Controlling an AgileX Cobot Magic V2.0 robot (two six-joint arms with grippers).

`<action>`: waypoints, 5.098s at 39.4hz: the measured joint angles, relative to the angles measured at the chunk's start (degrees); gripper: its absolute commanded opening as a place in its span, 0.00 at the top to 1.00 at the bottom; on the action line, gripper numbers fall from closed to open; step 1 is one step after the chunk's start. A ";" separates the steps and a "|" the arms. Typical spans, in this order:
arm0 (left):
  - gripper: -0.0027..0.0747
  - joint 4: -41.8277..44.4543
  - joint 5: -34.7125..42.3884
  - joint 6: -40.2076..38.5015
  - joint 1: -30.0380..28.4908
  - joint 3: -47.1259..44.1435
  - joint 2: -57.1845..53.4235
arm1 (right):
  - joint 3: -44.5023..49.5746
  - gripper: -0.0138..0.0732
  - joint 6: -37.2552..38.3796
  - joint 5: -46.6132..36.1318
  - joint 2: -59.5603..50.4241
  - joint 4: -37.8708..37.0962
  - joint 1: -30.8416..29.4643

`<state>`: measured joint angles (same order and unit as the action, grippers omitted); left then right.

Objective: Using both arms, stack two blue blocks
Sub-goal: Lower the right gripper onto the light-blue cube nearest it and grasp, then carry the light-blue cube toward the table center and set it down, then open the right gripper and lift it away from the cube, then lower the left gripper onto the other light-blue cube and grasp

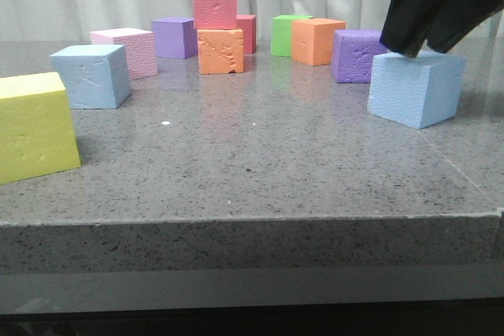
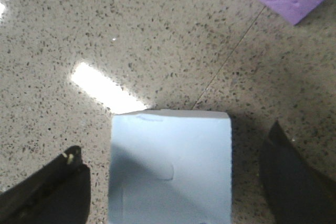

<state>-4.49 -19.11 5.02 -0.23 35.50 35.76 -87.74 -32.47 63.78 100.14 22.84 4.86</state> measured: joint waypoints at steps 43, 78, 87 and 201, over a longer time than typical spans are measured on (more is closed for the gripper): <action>0.10 0.00 0.00 0.00 0.00 0.00 0.00 | -7.97 0.46 0.00 1.87 2.26 3.25 13.74; 0.10 0.00 0.10 0.00 0.00 0.00 0.00 | -11.15 0.10 0.00 -0.03 7.93 1.29 22.68; 0.10 0.00 0.21 0.00 0.00 0.00 0.00 | -18.24 0.37 8.94 5.04 4.78 -3.12 22.68; 0.10 -1.80 -29.19 2.06 16.23 53.35 61.14 | 59.95 0.91 39.09 -29.92 -73.48 -29.87 6.68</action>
<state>-6.29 -48.31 7.08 16.00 88.85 96.90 -27.78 6.62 33.86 26.66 -7.03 11.54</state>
